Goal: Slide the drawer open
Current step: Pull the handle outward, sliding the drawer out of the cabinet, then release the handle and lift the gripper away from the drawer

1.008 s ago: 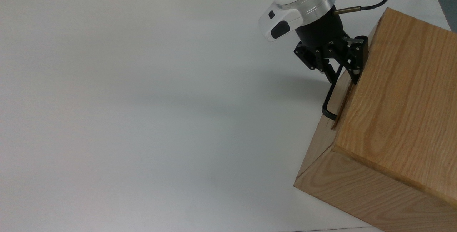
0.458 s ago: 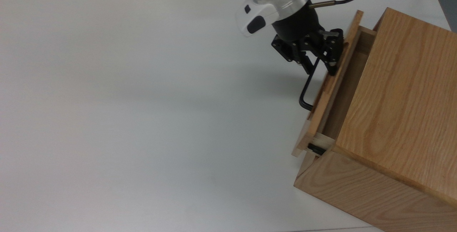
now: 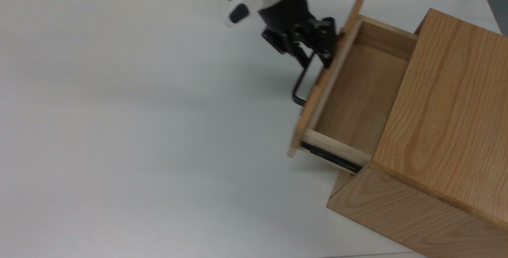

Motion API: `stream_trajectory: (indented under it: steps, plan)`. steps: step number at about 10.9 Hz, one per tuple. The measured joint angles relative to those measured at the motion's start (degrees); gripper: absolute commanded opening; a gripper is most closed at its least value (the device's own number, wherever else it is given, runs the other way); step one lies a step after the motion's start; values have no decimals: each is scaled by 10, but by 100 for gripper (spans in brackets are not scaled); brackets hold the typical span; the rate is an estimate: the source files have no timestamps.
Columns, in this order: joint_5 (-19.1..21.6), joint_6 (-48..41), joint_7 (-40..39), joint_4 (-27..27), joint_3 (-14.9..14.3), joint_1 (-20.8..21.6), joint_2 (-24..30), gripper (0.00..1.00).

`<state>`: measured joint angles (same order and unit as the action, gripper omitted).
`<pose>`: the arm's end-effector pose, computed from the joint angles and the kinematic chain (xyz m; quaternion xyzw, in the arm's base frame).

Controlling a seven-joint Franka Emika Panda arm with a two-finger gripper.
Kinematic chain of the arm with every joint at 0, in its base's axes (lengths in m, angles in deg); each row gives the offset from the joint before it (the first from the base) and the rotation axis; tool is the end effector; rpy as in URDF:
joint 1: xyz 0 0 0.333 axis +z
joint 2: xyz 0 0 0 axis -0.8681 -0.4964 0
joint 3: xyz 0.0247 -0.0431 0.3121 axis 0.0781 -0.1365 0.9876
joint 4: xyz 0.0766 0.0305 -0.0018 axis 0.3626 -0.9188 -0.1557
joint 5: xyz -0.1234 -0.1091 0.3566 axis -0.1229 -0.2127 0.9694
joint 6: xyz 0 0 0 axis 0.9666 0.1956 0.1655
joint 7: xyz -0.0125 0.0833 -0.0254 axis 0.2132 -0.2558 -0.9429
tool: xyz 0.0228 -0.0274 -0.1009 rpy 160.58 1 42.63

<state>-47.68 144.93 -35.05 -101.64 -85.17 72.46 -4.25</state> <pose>0.6465 0.1365 0.5465 -0.9327 0.2067 -0.0467 0.2919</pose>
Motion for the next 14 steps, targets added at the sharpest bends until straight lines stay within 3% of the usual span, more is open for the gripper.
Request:
stream_trajectory:
  steps: [2, 7, 8, 9, 11, 12, 14]
  plan:
    - [0, -42, -36, -29, -11, -29, 28, 0]
    - [-1, -96, -80, -62, -55, -39, 61, 0]
    - [-1, -110, -88, -64, -66, -40, 64, 9]
    - [-1, -117, -93, -66, -69, -40, 66, 39]
    - [-1, -117, -93, -66, -70, -40, 66, 90]
    - [-1, -118, -93, -67, -71, -40, 66, 100]
    - [-3, -130, -93, -74, -78, -40, 66, 100]
